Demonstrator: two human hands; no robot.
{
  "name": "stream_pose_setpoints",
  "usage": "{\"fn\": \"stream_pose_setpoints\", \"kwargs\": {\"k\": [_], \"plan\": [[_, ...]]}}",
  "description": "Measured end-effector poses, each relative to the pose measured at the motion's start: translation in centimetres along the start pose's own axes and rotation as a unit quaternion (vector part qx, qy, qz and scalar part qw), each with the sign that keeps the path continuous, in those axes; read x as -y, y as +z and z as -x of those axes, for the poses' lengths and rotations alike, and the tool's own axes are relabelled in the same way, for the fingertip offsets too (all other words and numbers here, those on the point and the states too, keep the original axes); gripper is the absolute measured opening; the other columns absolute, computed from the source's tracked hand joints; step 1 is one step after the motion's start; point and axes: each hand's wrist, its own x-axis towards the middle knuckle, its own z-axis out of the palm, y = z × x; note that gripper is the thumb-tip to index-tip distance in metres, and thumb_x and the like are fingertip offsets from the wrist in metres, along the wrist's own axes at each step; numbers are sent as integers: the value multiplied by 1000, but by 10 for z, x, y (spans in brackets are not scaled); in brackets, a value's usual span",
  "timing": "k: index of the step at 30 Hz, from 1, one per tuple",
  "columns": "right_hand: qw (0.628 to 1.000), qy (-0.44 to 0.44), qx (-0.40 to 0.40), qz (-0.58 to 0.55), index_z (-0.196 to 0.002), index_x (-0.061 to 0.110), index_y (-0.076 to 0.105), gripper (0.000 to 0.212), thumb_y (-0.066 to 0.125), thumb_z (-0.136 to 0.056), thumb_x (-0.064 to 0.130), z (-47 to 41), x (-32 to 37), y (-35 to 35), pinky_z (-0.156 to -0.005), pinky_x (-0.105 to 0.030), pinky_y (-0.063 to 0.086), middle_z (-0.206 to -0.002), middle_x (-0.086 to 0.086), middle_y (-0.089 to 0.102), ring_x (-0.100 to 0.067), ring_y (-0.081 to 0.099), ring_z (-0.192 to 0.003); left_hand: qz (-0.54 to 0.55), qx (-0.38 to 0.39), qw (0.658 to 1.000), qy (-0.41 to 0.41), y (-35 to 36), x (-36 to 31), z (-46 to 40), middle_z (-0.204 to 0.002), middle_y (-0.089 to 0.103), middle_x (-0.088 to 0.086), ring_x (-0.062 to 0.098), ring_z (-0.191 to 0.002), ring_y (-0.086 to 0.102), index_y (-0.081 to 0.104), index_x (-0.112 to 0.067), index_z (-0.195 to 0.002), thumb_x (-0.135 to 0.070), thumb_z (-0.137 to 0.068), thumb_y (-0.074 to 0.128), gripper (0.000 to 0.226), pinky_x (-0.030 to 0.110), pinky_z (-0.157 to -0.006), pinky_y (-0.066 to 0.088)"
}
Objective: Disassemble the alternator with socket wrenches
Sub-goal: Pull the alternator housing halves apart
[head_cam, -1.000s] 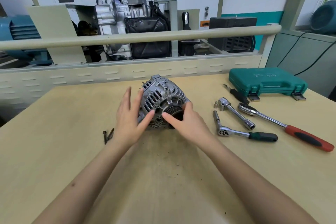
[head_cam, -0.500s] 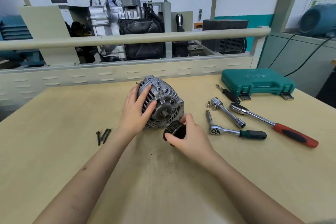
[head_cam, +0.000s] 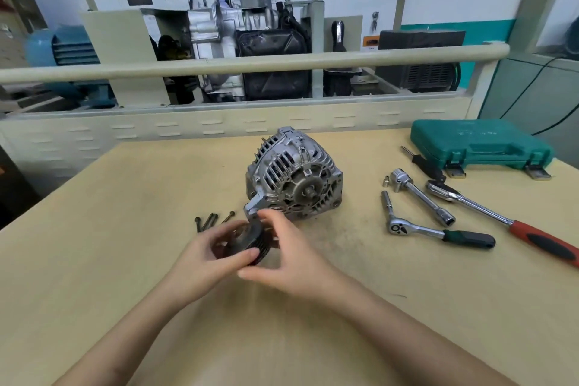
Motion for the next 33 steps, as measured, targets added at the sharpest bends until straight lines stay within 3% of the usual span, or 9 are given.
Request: {"fn": "stream_pose_setpoints", "kwargs": {"k": [4, 6, 10, 14, 19, 23, 26, 30, 33], "plan": [[994, -56, -83, 35, -125, 16, 51, 48, 65, -83, 33, -20, 13, -44, -89, -9, 40, -111, 13, 52, -1, 51, -101, -265, -75, 961, 13, -31, 33, 9, -98, 60, -10, 13, -94, 59, 60, -19, -116, -23, -67, 82, 53, 21, -76, 41], [984, -38, -175, 3, -111, 16, 57, 28, 60, -86, 28, -35, 15, -75, -84, -17, 47, -98, 12, 58, -3, 57, -90, -292, -89, 952, 9, -39, 44, 13, -99, 61, -7, 15, -93, 57, 60, -18, -117, -34, -65, 78, 57, 23, -75, 38], [962, -3, -275, -5, -99, 21, 55, 12, 58, -89, 26, -71, 9, -115, -66, 1, 37, -87, 16, 55, 5, 51, -82, -277, -104, 954, -35, -45, 56, 12, -113, 62, -1, 14, -103, 55, 55, -14, -124, -26, -69, 80, 62, 22, -81, 36], [972, 53, -228, 16, -114, 18, 54, 36, 58, -86, 41, -102, -9, -122, -79, -20, 37, -106, 4, 54, -10, 51, -99, -297, -81, 951, -28, -47, 52, 7, -112, 48, -6, 17, -120, 42, 44, -17, -134, -35, -71, 76, 72, 19, -91, 28], [976, 150, -148, -44, -122, 16, 55, 58, 51, -83, 59, -119, -31, -122, -95, -33, 43, -122, 0, 59, -15, 56, -108, -224, -121, 967, -14, -26, 25, -23, -114, 58, -3, 8, -106, 50, 49, -19, -129, -40, -77, 69, 60, 20, -83, 32], [965, 210, -73, -137, -105, 26, 65, 44, 38, -90, 58, -113, -50, -120, -68, -19, 49, -100, 5, 72, -9, 67, -86, -249, -4, 965, -78, 4, 9, -70, -112, 58, -2, 17, -107, 54, 46, -13, -129, -46, -76, 68, 66, 20, -77, 39], [962, 207, -53, -170, -95, 32, 63, 41, 29, -94, 54, -106, -55, -116, -46, -12, 46, -77, 16, 72, 1, 67, -68, -215, 48, 970, -106, 20, 10, -94, -83, 57, 1, 19, -81, 54, 57, -10, -89, -28, -78, 70, 25, 19, -61, 40], [953, 218, -77, -194, -96, 31, 64, 43, 29, -93, 56, -103, -51, -111, -62, -19, 43, -79, 17, 72, 2, 67, -70, -167, 51, 979, -109, 17, 11, -98, -74, 59, 13, 21, -68, 54, 56, -1, -78, -11, -76, 68, 16, 40, -69, 47], [951, 216, -83, -204, -99, 28, 64, 44, 29, -94, 54, -98, -58, -104, -69, -17, 49, -90, 12, 72, -5, 67, -84, -136, 81, 981, -116, 5, 5, -94, -61, 61, 8, 16, -56, 57, 57, 0, -74, -2, -75, 68, 12, 36, -68, 49]]}}
